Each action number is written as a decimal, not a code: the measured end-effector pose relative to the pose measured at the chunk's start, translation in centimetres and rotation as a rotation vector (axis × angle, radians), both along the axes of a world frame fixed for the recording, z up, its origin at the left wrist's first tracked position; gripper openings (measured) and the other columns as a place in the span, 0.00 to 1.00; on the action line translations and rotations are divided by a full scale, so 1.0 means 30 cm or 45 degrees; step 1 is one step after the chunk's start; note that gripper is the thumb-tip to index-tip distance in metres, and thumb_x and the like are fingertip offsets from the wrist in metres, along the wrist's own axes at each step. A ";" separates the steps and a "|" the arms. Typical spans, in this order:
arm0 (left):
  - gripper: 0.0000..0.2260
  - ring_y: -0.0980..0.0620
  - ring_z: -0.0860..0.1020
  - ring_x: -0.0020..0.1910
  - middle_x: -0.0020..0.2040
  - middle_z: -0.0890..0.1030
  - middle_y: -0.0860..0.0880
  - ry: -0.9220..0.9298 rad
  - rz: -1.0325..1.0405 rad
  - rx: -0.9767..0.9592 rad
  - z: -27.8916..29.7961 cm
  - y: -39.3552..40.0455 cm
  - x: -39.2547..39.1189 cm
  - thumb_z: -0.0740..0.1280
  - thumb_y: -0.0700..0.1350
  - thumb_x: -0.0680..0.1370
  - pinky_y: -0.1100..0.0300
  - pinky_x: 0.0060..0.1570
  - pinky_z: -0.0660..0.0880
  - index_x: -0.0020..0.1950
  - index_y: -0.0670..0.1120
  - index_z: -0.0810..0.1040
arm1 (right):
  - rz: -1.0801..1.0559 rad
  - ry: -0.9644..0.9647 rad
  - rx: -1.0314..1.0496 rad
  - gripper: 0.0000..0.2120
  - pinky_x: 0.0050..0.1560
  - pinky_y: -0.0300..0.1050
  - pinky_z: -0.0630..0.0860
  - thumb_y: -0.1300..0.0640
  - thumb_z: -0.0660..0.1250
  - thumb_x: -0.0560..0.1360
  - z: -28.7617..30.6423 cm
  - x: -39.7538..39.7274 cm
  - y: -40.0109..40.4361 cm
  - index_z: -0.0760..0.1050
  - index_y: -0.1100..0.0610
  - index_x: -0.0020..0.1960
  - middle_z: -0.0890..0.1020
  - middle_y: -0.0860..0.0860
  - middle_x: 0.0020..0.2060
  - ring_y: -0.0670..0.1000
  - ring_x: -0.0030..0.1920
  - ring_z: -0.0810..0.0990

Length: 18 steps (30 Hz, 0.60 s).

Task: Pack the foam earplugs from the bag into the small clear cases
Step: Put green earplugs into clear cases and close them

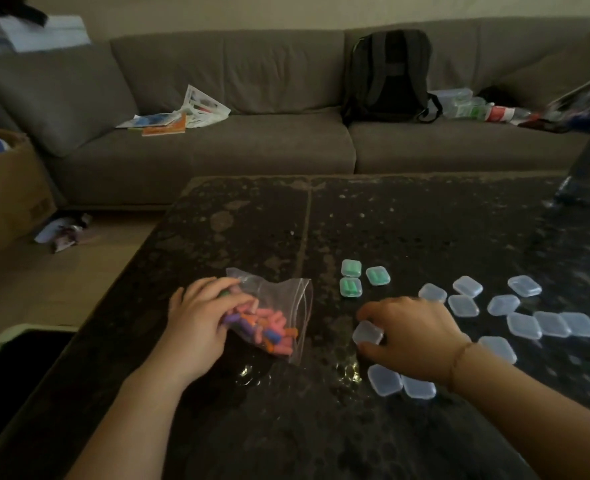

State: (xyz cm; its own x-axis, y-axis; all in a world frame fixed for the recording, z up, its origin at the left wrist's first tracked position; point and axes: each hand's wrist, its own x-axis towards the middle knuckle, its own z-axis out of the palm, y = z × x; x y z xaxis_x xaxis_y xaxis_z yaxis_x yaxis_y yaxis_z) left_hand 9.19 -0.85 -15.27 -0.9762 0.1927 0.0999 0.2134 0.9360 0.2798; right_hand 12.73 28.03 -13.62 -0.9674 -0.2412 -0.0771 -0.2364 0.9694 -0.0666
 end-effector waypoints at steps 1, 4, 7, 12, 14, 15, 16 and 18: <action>0.31 0.52 0.57 0.79 0.78 0.65 0.56 0.012 0.008 0.011 -0.003 -0.008 0.000 0.66 0.34 0.77 0.42 0.79 0.50 0.74 0.62 0.71 | 0.016 0.021 0.012 0.16 0.45 0.42 0.78 0.38 0.59 0.75 0.003 0.008 -0.005 0.72 0.41 0.60 0.80 0.42 0.48 0.43 0.47 0.78; 0.38 0.52 0.56 0.80 0.80 0.61 0.54 0.140 0.056 0.076 0.024 0.011 0.030 0.66 0.31 0.74 0.49 0.80 0.53 0.79 0.57 0.63 | 0.013 0.052 -0.105 0.18 0.46 0.39 0.77 0.39 0.59 0.77 0.048 0.042 -0.033 0.67 0.40 0.66 0.79 0.42 0.51 0.42 0.50 0.77; 0.24 0.62 0.76 0.64 0.66 0.77 0.54 0.140 0.207 0.737 0.099 0.116 0.148 0.67 0.34 0.78 0.63 0.63 0.75 0.70 0.54 0.74 | 0.038 0.100 -0.339 0.22 0.45 0.36 0.77 0.38 0.61 0.75 0.116 0.094 -0.085 0.62 0.38 0.67 0.77 0.39 0.51 0.40 0.47 0.76; 0.14 0.50 0.86 0.42 0.46 0.88 0.44 -0.939 0.288 1.775 0.155 0.267 0.268 0.60 0.49 0.84 0.52 0.44 0.82 0.51 0.46 0.84 | 0.184 0.178 -0.597 0.19 0.42 0.32 0.74 0.33 0.64 0.70 0.155 0.165 -0.156 0.65 0.31 0.60 0.74 0.31 0.44 0.33 0.50 0.73; 0.14 0.47 0.85 0.44 0.49 0.87 0.41 -1.052 0.326 1.969 0.142 0.273 0.264 0.60 0.46 0.84 0.53 0.43 0.83 0.51 0.45 0.85 | 0.200 0.193 -0.593 0.19 0.42 0.29 0.71 0.33 0.61 0.70 0.138 0.168 -0.163 0.66 0.30 0.59 0.72 0.28 0.43 0.30 0.53 0.71; 0.14 0.46 0.85 0.45 0.49 0.87 0.40 -1.085 0.360 2.079 0.135 0.271 0.259 0.60 0.45 0.84 0.53 0.42 0.83 0.52 0.43 0.85 | 0.198 0.220 -0.578 0.20 0.43 0.29 0.72 0.33 0.60 0.70 0.128 0.168 -0.165 0.68 0.31 0.61 0.72 0.27 0.45 0.31 0.52 0.72; 0.13 0.45 0.85 0.45 0.49 0.87 0.38 -1.120 0.383 2.177 0.132 0.269 0.258 0.60 0.44 0.84 0.53 0.42 0.83 0.53 0.41 0.84 | 0.191 0.254 -0.558 0.20 0.44 0.30 0.74 0.33 0.60 0.70 0.117 0.167 -0.164 0.69 0.33 0.61 0.73 0.28 0.47 0.33 0.52 0.74; 0.14 0.43 0.86 0.45 0.51 0.86 0.36 -1.154 0.413 2.276 0.118 0.269 0.250 0.59 0.42 0.85 0.52 0.43 0.84 0.56 0.37 0.83 | 0.185 0.330 -0.526 0.19 0.42 0.35 0.78 0.33 0.61 0.71 0.097 0.168 -0.163 0.72 0.37 0.59 0.76 0.32 0.49 0.37 0.49 0.76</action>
State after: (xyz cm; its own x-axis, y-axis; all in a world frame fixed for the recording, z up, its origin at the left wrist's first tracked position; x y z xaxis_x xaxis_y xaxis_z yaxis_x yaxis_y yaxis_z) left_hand 16.70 7.23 -11.74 -0.8159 0.2953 -0.4972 -0.5763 -0.4856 0.6573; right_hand 17.76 23.14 -10.72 -0.8964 -0.3343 0.2911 -0.4262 0.8304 -0.3589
